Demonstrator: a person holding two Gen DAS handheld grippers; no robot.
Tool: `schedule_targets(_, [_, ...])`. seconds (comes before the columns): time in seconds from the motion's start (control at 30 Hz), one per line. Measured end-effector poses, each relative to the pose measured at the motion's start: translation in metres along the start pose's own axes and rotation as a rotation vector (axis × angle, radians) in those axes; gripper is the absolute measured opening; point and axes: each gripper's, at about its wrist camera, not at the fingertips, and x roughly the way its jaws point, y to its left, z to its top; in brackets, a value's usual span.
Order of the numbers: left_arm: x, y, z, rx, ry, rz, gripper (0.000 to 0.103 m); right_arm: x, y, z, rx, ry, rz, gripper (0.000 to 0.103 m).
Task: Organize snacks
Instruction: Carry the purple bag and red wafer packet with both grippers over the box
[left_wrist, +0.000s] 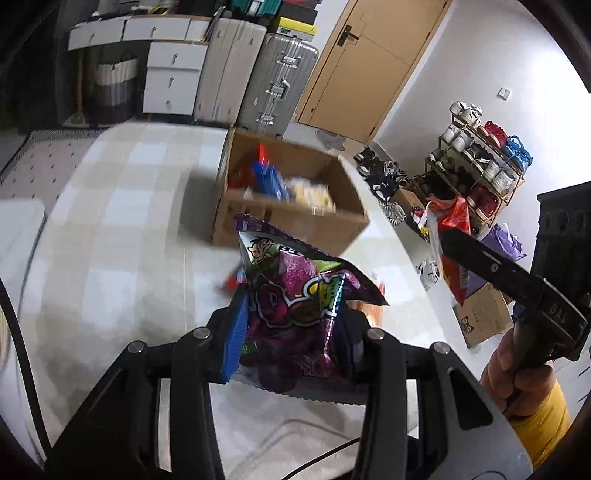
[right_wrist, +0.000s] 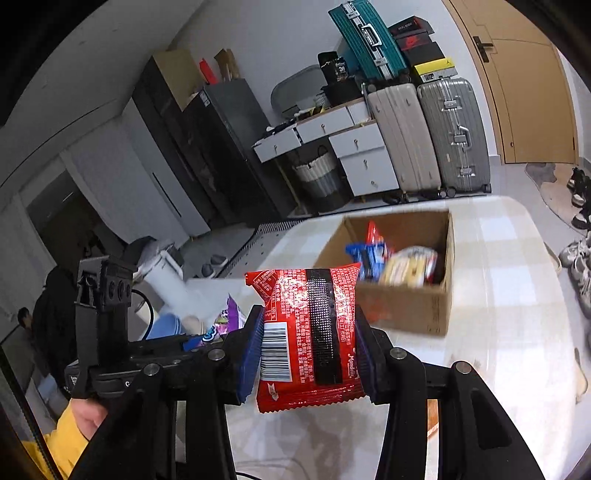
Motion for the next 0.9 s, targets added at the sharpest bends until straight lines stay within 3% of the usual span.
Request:
schedule_targets(0.23, [0.026, -0.015, 0.078, 0.088, -0.002, 0.036, 0.038, 0.028, -0.023, 0.056, 0.018, 0.002, -0.045, 0.045])
schedule_targets(0.43, [0.078, -0.029, 0.137, 0.15, 0.024, 0.041, 0.038, 0.065, -0.059, 0.087, 0.073, 0.028, -0.083, 0.045])
schedule_targets(0.53, [0.113, -0.034, 0.157, 0.185, 0.059, 0.074, 0.038, 0.085, -0.074, 0.095, 0.074, 0.049, -0.114, 0.045])
schedule_targets(0.7, [0.169, -0.02, 0.18, 0.152, 0.133, 0.036, 0.038, 0.12, -0.095, 0.097, 0.051, 0.101, -0.151, 0.045])
schedule_targets(0.9, [0.212, 0.003, 0.191, 0.118, 0.176, 0.012, 0.038, 0.154, -0.117, 0.098, 0.056, 0.157, -0.133, 0.045])
